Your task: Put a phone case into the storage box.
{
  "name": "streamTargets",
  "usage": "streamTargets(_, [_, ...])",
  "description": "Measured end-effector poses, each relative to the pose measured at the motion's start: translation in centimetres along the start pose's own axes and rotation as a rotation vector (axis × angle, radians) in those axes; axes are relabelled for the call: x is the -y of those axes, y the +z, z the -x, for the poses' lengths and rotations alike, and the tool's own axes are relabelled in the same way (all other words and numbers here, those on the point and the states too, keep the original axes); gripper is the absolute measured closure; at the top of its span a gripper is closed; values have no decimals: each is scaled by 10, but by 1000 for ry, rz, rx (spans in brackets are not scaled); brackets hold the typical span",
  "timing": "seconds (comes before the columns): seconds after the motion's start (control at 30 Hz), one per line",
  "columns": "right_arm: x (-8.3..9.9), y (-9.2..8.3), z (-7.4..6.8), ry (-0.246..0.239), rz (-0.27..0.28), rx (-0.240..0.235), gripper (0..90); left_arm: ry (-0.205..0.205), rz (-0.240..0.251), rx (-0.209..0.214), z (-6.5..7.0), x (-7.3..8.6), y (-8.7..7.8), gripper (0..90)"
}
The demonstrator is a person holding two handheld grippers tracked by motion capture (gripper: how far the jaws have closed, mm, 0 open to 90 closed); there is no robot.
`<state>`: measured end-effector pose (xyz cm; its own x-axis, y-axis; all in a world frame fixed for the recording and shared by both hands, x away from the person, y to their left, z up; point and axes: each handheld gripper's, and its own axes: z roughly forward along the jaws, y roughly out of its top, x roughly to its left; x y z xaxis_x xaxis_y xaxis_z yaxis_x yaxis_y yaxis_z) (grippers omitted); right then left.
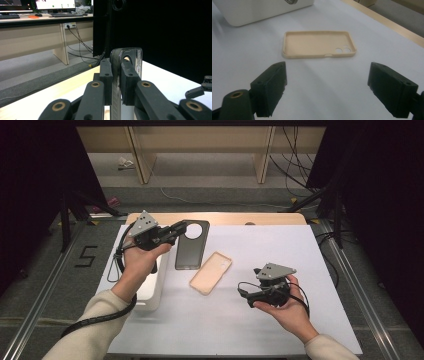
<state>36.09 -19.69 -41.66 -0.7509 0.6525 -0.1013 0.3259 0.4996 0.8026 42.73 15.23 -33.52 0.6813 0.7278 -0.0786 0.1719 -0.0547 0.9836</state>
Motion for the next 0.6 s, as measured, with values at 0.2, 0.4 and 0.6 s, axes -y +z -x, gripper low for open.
streamTargets(0.2, [0, 0, 0, 5, -1, 3, 164, 0, 9, -13, -9, -3, -3, 814])
streamTargets(0.4, [0, 0, 1, 7, -1, 3, 165, 5, 13, -22, -17, -7, -5, 814])
streamTargets(0.6, [1, 0, 1, 12, 1, 6, 164, 18, 26, -30, -22, -14, -9, 815])
